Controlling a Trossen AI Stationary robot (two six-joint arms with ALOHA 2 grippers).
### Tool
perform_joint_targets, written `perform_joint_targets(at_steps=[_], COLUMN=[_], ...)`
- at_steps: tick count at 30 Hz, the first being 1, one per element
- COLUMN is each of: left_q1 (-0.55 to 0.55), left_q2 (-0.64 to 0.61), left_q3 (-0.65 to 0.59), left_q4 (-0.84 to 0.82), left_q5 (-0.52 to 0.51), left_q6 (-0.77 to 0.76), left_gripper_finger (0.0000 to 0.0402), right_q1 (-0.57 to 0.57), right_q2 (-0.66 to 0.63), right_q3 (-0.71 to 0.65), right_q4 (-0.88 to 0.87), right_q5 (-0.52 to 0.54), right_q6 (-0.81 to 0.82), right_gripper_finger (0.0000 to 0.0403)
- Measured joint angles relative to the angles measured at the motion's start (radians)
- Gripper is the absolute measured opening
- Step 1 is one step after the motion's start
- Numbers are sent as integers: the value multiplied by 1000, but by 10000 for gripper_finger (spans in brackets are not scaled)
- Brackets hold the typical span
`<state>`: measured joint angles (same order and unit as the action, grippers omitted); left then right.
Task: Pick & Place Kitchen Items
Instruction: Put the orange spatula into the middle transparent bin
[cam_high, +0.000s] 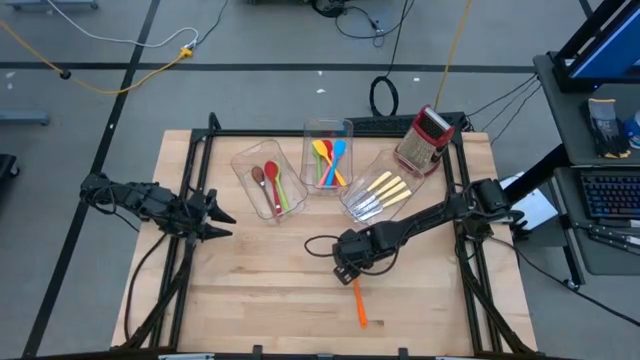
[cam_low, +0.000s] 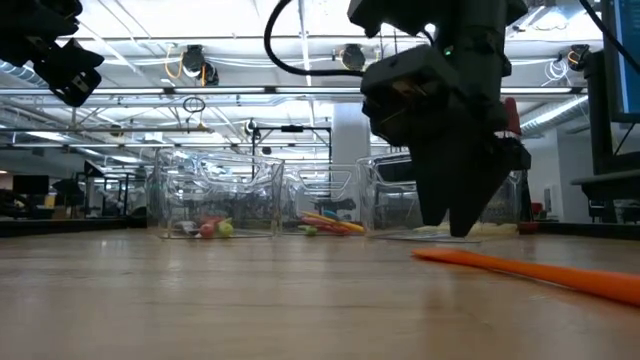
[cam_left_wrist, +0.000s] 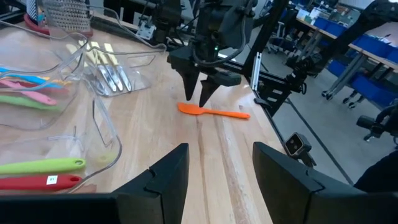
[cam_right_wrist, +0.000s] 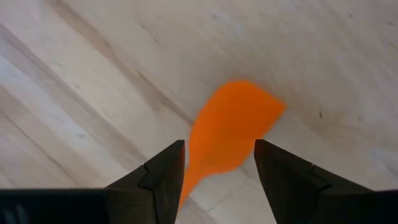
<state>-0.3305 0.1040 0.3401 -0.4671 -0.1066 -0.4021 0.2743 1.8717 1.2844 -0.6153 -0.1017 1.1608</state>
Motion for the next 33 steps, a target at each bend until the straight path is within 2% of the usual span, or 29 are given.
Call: perform_joint_targets(at_steps=[12,33], left_q1=[0,0], left_q2=[0,0], left_q3=[0,0], left_q4=[1,0], left_q5=[0,-20], left_q6=[-21,-19], left_gripper_finger=[179,179], right_q1=[-1,-1], right_q2=[-3,4], right_q3=[-85,-98], right_q4=[134,159], right_q5=[-32,-10], right_q6=[11,31], right_gripper_finger=[187,187])
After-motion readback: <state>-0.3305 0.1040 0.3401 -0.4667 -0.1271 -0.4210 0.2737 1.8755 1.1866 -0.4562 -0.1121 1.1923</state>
